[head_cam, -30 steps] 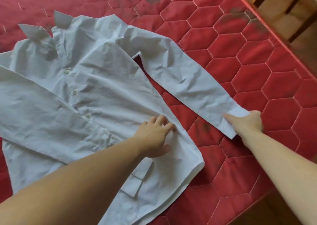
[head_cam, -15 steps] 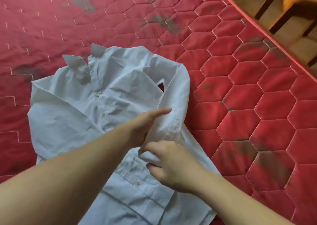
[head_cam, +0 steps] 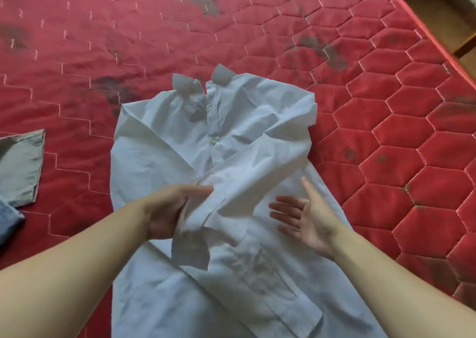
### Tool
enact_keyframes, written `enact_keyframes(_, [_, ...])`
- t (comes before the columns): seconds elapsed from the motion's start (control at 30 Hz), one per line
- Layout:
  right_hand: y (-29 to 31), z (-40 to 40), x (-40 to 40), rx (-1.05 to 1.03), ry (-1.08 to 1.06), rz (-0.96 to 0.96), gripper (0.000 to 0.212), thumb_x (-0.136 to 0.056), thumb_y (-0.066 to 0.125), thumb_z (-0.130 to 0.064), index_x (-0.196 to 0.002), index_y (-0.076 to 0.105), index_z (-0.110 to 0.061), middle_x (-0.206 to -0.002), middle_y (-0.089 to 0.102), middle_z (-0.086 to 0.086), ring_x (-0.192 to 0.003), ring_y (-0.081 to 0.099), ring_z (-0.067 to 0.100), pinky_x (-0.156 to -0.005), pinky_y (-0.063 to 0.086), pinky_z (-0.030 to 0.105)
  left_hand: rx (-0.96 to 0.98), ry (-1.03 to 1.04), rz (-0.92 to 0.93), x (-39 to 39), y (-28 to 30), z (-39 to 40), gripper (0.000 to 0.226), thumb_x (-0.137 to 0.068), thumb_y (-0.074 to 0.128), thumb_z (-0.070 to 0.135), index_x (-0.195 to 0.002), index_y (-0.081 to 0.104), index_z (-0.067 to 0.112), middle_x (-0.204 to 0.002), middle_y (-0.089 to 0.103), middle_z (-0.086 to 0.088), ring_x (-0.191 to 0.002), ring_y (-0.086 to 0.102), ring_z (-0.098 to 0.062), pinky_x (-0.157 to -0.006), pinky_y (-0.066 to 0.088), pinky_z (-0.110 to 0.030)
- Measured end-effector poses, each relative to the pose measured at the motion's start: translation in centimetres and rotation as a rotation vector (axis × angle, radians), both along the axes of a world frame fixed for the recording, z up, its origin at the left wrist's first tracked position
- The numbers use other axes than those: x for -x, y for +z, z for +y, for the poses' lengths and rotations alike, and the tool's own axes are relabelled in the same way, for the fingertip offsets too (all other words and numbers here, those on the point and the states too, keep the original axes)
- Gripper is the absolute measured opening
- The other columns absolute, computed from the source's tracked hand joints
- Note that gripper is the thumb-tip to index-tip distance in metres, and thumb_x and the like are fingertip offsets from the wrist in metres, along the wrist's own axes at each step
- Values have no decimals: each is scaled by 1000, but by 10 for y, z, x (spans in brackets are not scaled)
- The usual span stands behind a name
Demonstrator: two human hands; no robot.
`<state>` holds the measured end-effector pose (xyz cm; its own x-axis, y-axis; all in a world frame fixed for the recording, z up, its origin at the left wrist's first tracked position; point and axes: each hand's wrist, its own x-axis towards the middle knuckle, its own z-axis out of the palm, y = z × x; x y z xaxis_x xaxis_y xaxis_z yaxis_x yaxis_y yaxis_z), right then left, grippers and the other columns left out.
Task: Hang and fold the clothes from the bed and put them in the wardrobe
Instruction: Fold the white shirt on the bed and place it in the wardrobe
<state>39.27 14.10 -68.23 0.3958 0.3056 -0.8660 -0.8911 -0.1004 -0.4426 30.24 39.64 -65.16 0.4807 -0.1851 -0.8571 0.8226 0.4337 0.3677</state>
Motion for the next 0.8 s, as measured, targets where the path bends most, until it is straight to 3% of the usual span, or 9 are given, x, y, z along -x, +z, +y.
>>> enact_keyframes(0.17, [5, 35, -36, -260, -180, 55, 69, -87, 43, -68, -120, 63, -11, -102, 70, 8, -92, 66, 25, -88, 48, 39, 34, -195, 97, 15, -11, 20, 31, -82, 65, 20, -107, 74, 4, -107, 71, -18, -90, 71, -31, -80, 59, -42])
enact_keyframes(0.27, [9, 48, -61, -332, -359, -17, 44, -96, 44, -43, -112, 67, -9, -111, 71, 12, -102, 68, 30, -92, 49, 43, -244, -419, 94, 18, -27, 22, 22, -96, 54, 14, -109, 70, 8, -109, 72, -15, -101, 69, -32, -92, 54, -47])
enact_keyframes(0.33, [10, 47, -76, -281, -511, -56, 29, -94, 51, -32, -107, 66, -11, -108, 71, 7, -100, 68, 26, -87, 52, 41, -425, -483, 87, 15, -38, 21, 22, -99, 49, 16, -105, 69, 9, -99, 75, -12, -94, 71, -32, -83, 57, -45])
enact_keyframes(0.4, [8, 39, -87, -227, -620, -65, 28, -91, 56, -30, -113, 64, -15, -112, 69, 0, -103, 65, 21, -91, 50, 38, -473, -517, 73, 8, -47, 20, 22, -99, 49, 16, -102, 69, 8, -92, 74, -12, -79, 70, -28, -64, 56, -33])
enact_keyframes(0.5, [0, 21, -99, -211, -690, -90, 27, -89, 59, -34, -107, 60, -15, -110, 67, -2, -99, 64, 18, -95, 48, 35, -467, -532, 5, -3, -54, 19, 23, -89, 58, 14, -102, 70, -1, -98, 71, -19, -79, 62, -23, -73, 48, -33])
enact_keyframes(0.57, [-2, 12, -106, -245, -576, -87, 37, -89, 56, -46, -110, 57, -16, -114, 66, 1, -103, 64, 20, -103, 43, 38, -507, -508, -31, -6, -58, 17, 38, -70, 65, 25, -94, 70, -4, -87, 68, -13, -76, 60, -18, -74, 46, -29])
enact_keyframes(0.67, [0, 12, -127, -381, -310, -76, 59, -89, 46, -61, -134, 45, -22, -132, 61, 4, -121, 59, 26, -108, 39, 45, -605, -410, -59, -7, -70, 16, 27, -57, 68, 37, -51, 64, 10, -54, 53, 0, -48, 46, -8, -51, 36, -18])
enact_keyframes(0.73, [6, 22, -147, -336, -322, -125, 53, -91, 50, -51, -137, 43, -25, -131, 61, 5, -118, 61, 26, -106, 41, 43, -631, -396, -81, -6, -78, 18, 45, -60, 78, 47, -40, 49, 18, -44, 41, 5, -41, 34, -8, -45, 27, -20])
enact_keyframes(0.8, [9, 31, -163, -199, -420, -174, 33, -93, 55, -33, -123, 56, -19, -110, 66, 3, -96, 66, 21, -92, 49, 33, -688, -463, -79, -4, -79, 18, 62, -57, 70, 70, -40, 41, 18, -43, 33, 4, -42, 29, -10, -45, 23, -24])
